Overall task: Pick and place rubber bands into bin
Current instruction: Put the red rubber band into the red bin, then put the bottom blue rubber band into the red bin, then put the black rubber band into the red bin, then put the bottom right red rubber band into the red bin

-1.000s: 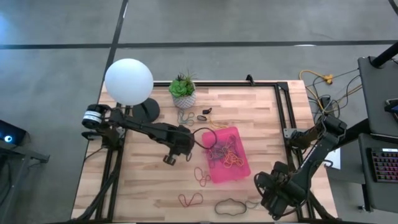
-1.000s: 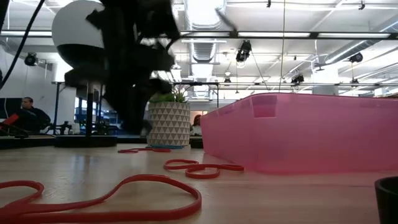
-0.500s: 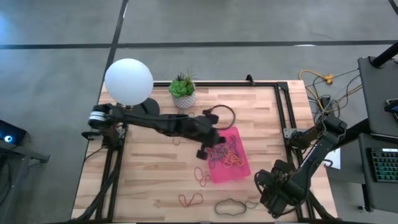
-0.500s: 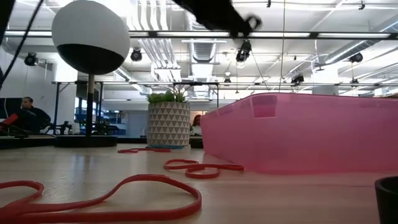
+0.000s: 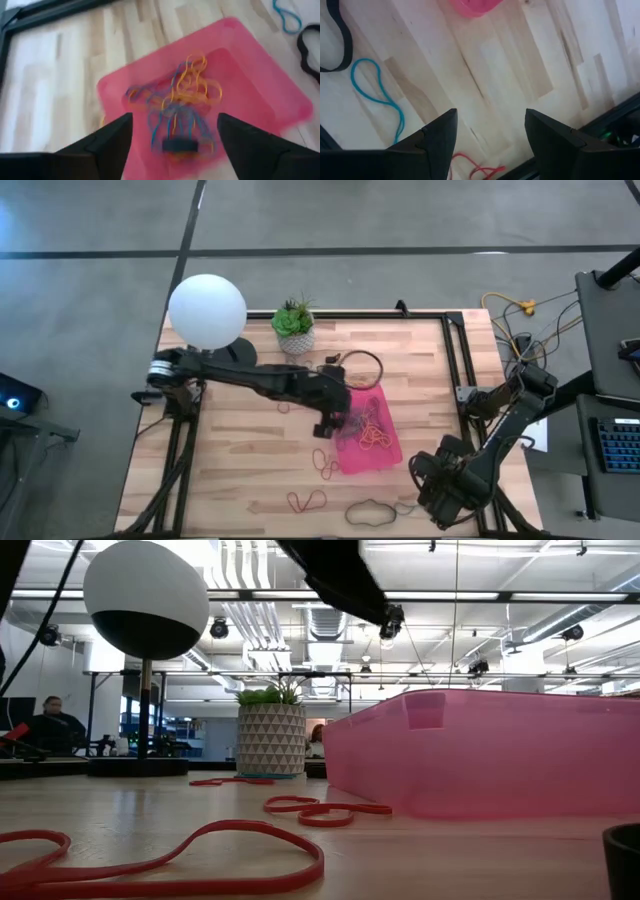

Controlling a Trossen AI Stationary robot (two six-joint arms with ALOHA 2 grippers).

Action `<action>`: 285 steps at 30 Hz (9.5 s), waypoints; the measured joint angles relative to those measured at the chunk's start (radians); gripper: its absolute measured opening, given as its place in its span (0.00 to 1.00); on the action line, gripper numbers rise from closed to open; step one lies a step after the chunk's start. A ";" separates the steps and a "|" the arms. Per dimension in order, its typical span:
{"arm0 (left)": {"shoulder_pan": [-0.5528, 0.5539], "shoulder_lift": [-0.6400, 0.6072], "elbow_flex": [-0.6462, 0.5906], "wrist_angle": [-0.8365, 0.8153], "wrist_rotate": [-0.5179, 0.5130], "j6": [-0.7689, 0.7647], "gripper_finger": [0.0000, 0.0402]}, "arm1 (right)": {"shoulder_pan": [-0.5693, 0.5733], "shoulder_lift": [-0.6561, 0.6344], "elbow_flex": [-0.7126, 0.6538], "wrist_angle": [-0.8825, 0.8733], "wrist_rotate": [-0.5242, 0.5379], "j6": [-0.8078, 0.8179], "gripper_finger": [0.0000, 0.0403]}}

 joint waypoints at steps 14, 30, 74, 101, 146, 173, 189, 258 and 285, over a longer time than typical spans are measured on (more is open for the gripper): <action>-0.053 -0.269 -0.112 -0.098 -0.011 -0.393 0.72 | -0.117 -0.001 -0.010 0.055 0.029 -0.108 0.54; -0.156 -0.363 -0.617 -0.185 -0.180 -0.702 0.71 | -0.110 0.002 0.012 0.191 -0.011 -0.065 0.54; 0.307 0.050 -0.495 -0.037 0.158 0.036 0.40 | -0.110 0.001 0.003 0.098 -0.001 -0.087 0.54; 0.083 -0.274 -0.258 0.070 0.314 -0.210 0.00 | -0.114 0.001 0.001 0.051 0.038 -0.121 0.54; -0.006 -0.058 -0.037 0.000 0.187 -0.181 0.53 | 0.130 0.240 -0.031 0.309 -0.138 -0.091 0.54; -0.261 -0.223 -0.257 -0.345 -0.053 -0.614 0.53 | 0.032 0.249 -0.163 0.556 -0.016 0.116 0.46; -0.326 -0.293 -0.360 -0.332 -0.151 -0.701 0.53 | -0.026 0.147 -0.035 0.349 0.039 0.164 0.02; 0.379 0.256 -0.163 0.073 0.013 0.106 0.53 | -0.277 -0.175 0.049 -0.024 0.263 -0.125 0.55; 0.215 -0.039 -0.081 -0.028 -0.074 -0.174 0.00 | -0.280 -0.183 0.016 -0.025 0.316 -0.128 0.55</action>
